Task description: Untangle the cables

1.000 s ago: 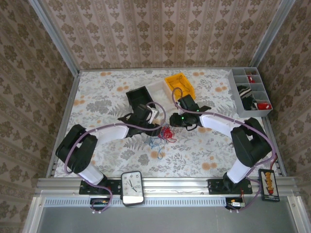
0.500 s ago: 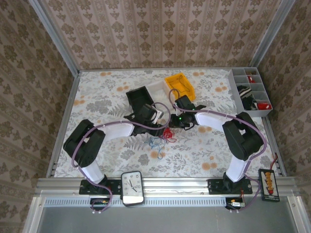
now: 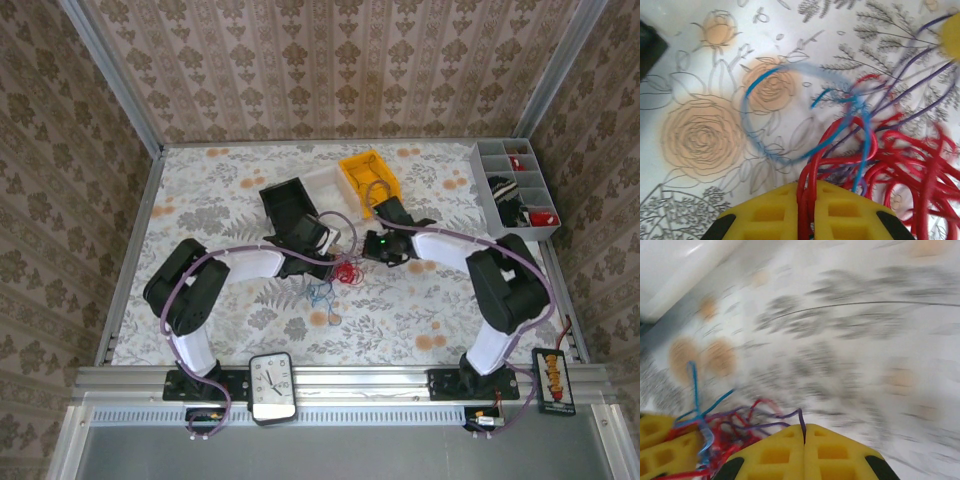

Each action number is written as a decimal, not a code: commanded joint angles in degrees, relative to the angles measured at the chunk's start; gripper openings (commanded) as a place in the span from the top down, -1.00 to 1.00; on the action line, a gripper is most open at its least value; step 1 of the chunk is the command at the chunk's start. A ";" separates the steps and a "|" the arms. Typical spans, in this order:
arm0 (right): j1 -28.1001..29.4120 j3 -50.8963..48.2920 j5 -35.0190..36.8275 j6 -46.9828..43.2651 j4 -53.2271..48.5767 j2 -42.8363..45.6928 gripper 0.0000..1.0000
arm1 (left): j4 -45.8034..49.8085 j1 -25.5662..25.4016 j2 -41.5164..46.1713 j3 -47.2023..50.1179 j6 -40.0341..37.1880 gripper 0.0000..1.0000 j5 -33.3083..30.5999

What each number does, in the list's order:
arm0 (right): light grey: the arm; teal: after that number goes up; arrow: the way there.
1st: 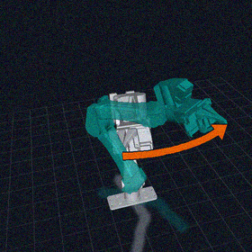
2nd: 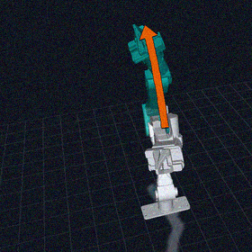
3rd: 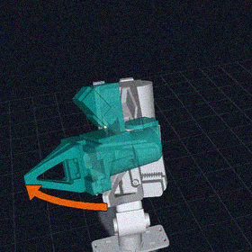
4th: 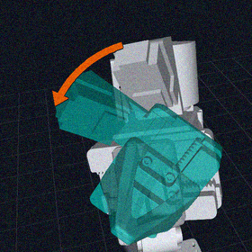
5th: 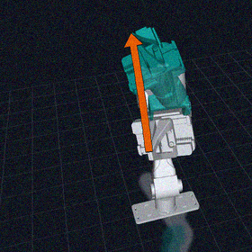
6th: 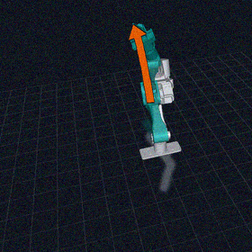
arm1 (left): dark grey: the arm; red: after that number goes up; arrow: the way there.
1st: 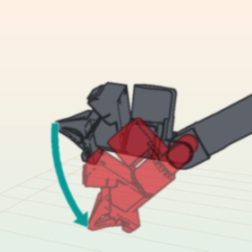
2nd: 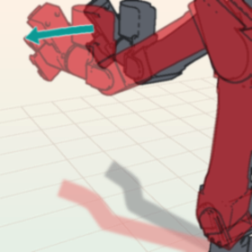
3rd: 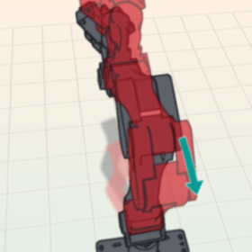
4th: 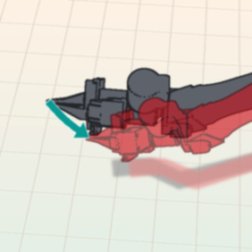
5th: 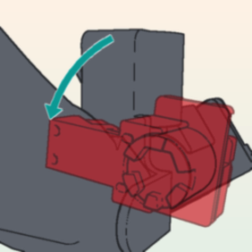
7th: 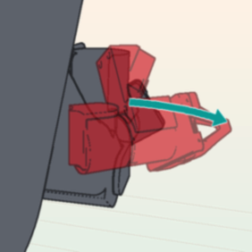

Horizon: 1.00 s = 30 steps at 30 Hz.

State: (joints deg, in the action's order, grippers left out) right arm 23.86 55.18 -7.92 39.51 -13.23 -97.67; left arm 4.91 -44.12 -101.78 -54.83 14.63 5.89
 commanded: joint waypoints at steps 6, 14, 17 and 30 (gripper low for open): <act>-17.00 -12.15 8.83 22.68 2.21 11.21 1.00 | 5.16 0.36 -0.62 0.94 2.92 1.00 -7.89; -23.52 -9.93 11.99 14.67 -2.74 16.30 1.00 | 7.40 1.44 0.67 2.56 4.88 1.00 -14.71; -26.60 -9.16 13.64 11.96 -4.00 19.41 1.00 | 6.21 3.21 1.81 4.41 5.73 1.00 -13.07; -42.95 -5.12 15.23 9.13 -7.09 23.75 1.00 | 4.84 6.60 4.04 7.00 4.88 0.74 -10.18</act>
State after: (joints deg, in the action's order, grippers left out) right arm -15.97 47.07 1.91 50.22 -18.61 -75.68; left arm 3.77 -38.83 -97.95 -49.52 19.35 -0.73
